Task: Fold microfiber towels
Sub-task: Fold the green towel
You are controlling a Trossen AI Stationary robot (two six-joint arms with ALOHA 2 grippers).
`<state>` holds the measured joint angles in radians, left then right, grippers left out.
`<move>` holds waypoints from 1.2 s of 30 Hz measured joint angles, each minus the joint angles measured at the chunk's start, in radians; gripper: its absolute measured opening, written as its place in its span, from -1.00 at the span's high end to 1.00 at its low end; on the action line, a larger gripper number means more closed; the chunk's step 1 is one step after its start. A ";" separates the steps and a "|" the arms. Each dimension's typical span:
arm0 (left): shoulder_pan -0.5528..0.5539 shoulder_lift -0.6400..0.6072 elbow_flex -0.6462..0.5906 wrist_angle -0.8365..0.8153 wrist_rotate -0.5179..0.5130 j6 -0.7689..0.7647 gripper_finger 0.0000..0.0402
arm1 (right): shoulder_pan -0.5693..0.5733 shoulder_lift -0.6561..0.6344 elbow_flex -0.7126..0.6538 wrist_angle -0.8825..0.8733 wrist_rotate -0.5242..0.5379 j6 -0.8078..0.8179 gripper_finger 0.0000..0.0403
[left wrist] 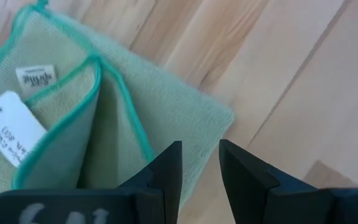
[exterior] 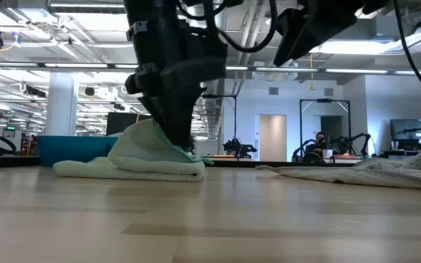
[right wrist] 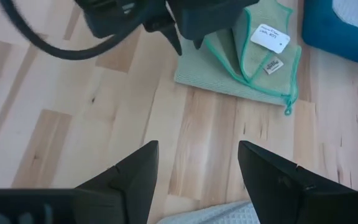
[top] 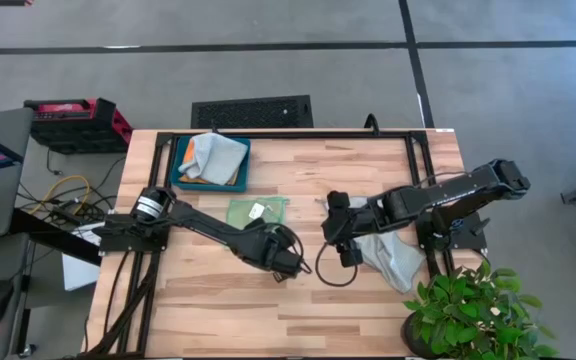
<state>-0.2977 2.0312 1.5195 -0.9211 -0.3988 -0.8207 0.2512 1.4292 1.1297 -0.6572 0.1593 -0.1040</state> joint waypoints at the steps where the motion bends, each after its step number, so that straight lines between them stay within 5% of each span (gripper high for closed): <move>1: 0.000 0.000 -0.005 -0.005 0.000 -0.002 0.51 | 0.003 0.000 0.000 0.001 0.000 0.000 -0.21; 12: 0.000 0.000 -0.020 -0.111 -0.107 -0.096 0.51 | 0.004 0.000 0.000 0.007 0.000 0.000 -0.21; 36: 0.001 -0.001 -0.096 -0.337 -0.077 -0.353 0.51 | 0.004 0.000 0.000 0.004 0.000 0.000 -0.21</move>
<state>-0.2966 2.0304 1.4238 -1.2581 -0.4756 -1.1734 0.2554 1.4296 1.1301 -0.6536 0.1593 -0.1036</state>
